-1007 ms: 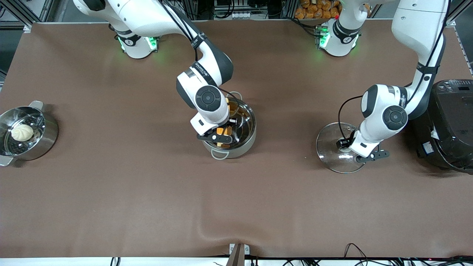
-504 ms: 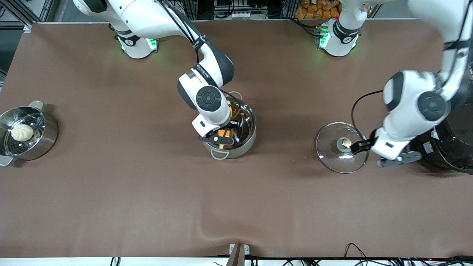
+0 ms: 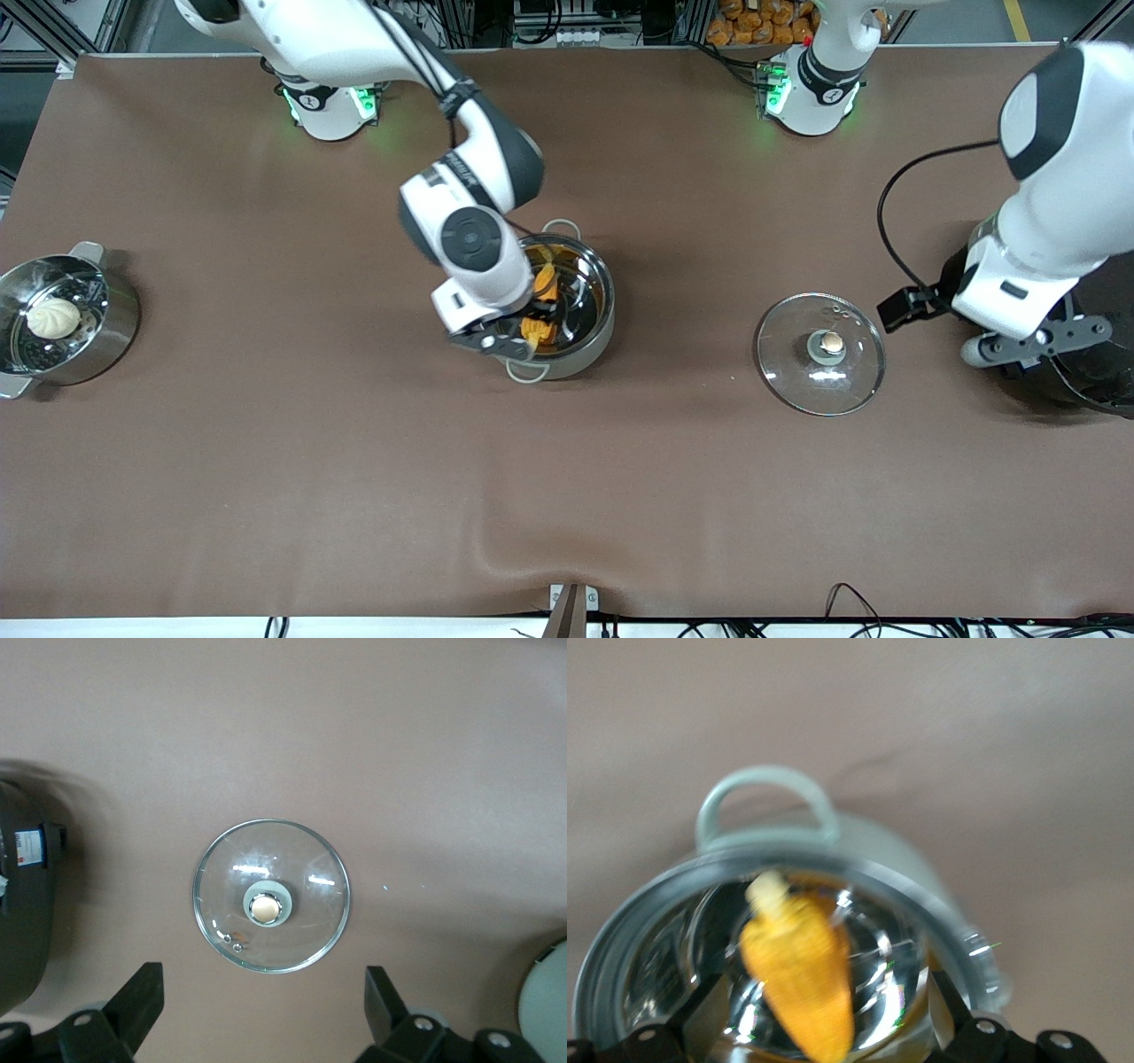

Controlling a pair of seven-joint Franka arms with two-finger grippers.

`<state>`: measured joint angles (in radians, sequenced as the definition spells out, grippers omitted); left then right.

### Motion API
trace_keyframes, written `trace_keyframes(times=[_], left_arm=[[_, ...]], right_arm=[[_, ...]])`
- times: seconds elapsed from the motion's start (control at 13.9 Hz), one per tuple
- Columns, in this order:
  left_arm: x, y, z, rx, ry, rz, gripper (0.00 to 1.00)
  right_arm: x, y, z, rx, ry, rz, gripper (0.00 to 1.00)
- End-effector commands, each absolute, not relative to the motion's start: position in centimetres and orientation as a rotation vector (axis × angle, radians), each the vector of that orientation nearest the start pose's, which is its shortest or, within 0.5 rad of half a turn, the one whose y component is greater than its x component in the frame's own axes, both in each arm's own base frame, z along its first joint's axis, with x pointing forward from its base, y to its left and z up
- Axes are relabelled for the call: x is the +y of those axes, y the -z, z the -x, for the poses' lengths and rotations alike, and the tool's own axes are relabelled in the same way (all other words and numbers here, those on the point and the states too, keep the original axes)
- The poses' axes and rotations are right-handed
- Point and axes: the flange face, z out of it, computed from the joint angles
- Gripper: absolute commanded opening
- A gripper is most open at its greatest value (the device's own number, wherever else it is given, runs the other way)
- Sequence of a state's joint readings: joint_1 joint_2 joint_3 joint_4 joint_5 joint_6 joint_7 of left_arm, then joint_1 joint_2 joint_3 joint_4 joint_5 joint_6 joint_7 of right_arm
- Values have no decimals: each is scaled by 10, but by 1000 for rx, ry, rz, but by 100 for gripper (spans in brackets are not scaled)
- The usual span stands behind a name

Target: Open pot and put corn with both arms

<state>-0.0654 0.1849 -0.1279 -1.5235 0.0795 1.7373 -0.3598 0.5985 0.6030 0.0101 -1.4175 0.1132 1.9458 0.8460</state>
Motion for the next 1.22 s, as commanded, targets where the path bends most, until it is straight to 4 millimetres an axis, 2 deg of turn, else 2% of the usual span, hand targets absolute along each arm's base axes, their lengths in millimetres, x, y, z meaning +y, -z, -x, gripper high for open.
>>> trace_keyframes(times=[0.0, 0.14, 0.29, 0.5, 0.58, 0.72, 0.79, 0.94, 1.01, 1.15], left_arm=[[-113, -583, -595, -206, 105, 3084, 100], [-119, -590, -588, -194, 87, 3097, 100], [-115, -601, -581, -200, 94, 3094, 100], [-109, -609, -574, -213, 81, 3099, 100], [-109, -615, -570, -215, 87, 3112, 100], [-108, -615, -567, -209, 68, 3118, 100], [-109, -615, -563, -185, 26, 3131, 100], [-109, -615, -555, -123, -38, 3126, 100], [-109, -619, -552, -92, -48, 3125, 100], [-95, -623, -548, -34, -58, 3125, 100]], right_arm=[[354, -354, -602, 429, -250, 3081, 100], [312, -359, -619, 391, -270, 3093, 100], [262, -373, -633, 333, -280, 3138, 100], [190, -398, -641, 213, -335, 3131, 100], [166, -405, -640, 168, -340, 3124, 100], [124, -419, -633, 84, -346, 3113, 100], [96, -429, -631, 51, -353, 3103, 100], [53, -458, -625, 20, -334, 3091, 100], [36, -476, -620, 7, -308, 3087, 100], [10, -516, -607, -110, -241, 3124, 100]])
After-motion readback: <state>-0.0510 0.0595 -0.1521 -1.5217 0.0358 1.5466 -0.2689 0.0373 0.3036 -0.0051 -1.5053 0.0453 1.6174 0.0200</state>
